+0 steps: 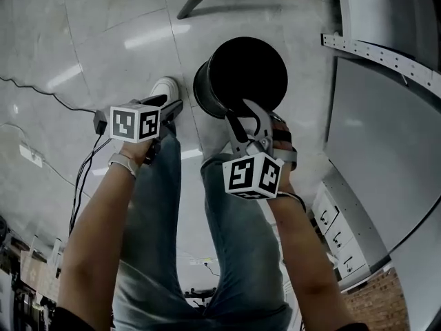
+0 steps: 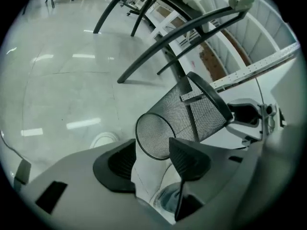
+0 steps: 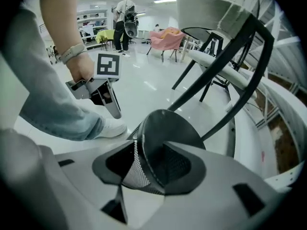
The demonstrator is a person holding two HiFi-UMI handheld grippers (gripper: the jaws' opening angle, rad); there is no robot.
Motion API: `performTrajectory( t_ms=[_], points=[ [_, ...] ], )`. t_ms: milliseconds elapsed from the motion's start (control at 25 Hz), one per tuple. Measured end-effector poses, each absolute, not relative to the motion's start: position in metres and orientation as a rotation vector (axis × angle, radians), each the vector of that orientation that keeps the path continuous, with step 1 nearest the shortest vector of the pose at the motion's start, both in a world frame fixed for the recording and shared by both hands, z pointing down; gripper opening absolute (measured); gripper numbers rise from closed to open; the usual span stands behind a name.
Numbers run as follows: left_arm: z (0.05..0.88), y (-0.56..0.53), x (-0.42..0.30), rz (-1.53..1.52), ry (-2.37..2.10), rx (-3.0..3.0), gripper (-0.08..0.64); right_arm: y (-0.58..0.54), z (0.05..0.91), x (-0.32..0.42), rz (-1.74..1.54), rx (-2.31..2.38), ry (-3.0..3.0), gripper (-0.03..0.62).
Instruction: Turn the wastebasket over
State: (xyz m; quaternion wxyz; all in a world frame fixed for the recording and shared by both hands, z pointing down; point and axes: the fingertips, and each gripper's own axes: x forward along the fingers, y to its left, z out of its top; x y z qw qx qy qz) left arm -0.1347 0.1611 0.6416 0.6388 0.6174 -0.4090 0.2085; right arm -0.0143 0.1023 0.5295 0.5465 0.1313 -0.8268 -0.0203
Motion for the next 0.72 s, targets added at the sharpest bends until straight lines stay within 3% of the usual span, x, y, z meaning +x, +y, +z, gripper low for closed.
performTrajectory(
  t_ms=[280, 720],
  points=[
    [0.635, 0.163, -0.155, 0.430, -0.988, 1.420, 0.224, 0.134, 0.571, -0.018, -0.037, 0.184, -1.870, 0.154],
    [0.621, 0.173, -0.156, 0.460, -0.958, 1.470, 0.224, 0.125, 0.574, -0.021, -0.012, 0.172, -1.857, 0.155]
  ],
)
